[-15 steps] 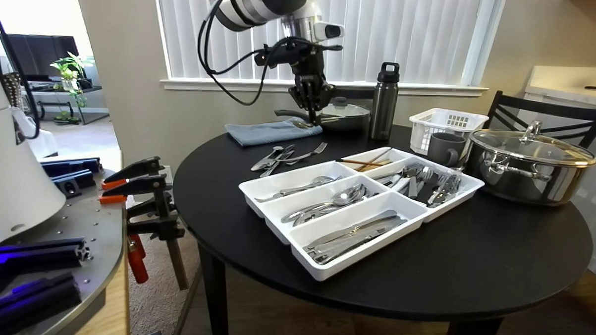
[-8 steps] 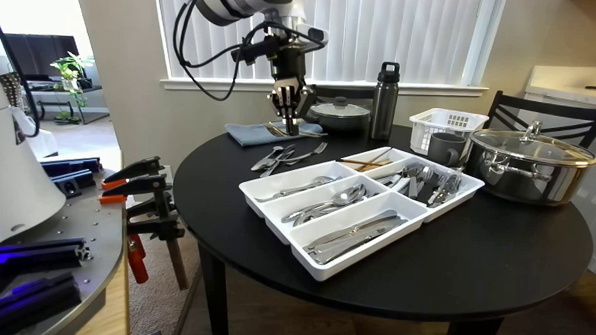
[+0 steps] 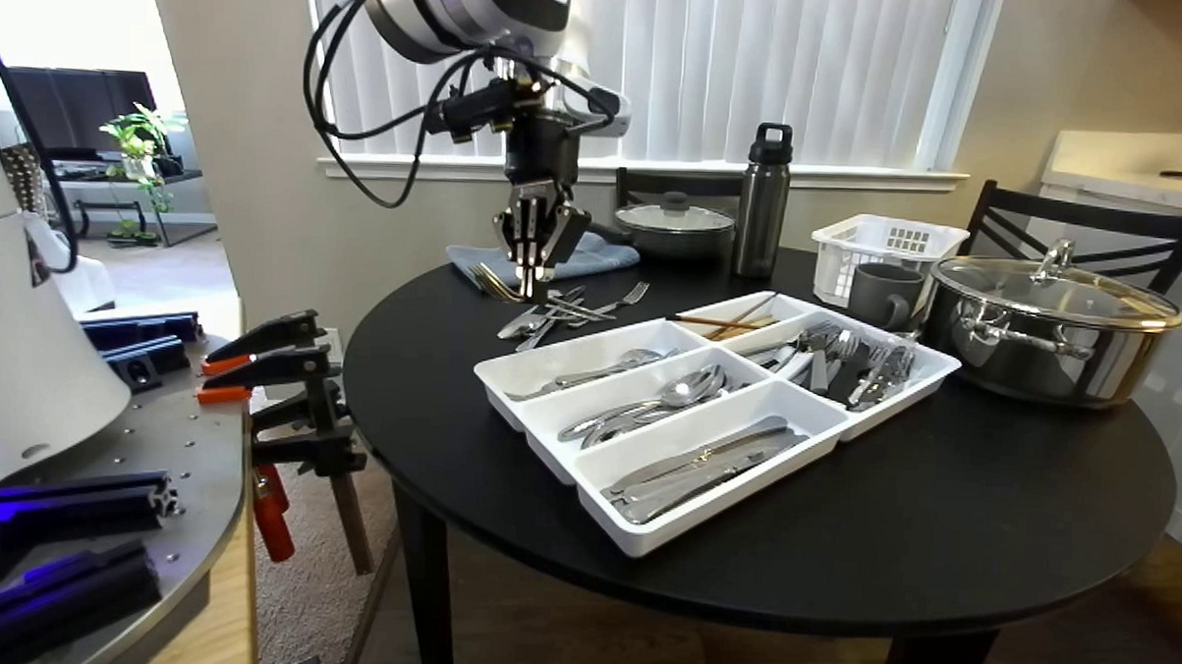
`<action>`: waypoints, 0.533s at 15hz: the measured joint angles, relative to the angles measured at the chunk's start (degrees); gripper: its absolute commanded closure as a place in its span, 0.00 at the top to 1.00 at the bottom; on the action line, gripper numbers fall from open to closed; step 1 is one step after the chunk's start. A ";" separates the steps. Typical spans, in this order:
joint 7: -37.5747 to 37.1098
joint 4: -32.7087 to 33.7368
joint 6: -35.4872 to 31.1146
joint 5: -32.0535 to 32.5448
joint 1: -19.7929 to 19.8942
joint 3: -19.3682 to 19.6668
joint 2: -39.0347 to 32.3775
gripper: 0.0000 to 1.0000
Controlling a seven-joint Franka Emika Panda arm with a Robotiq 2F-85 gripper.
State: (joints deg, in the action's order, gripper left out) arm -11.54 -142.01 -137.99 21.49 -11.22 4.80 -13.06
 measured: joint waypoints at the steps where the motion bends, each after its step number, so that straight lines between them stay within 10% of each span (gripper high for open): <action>1: -0.43 -0.13 0.99 0.23 0.25 0.00 -0.05 0.02; 7: -4.25 -0.18 -2.43 4.56 1.77 0.49 -1.48 0.02; 8: -5.15 -0.05 -4.78 5.50 1.96 0.69 -2.28 0.32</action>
State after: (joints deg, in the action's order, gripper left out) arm -16.69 -142.06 -142.77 26.98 -9.26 5.49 -15.34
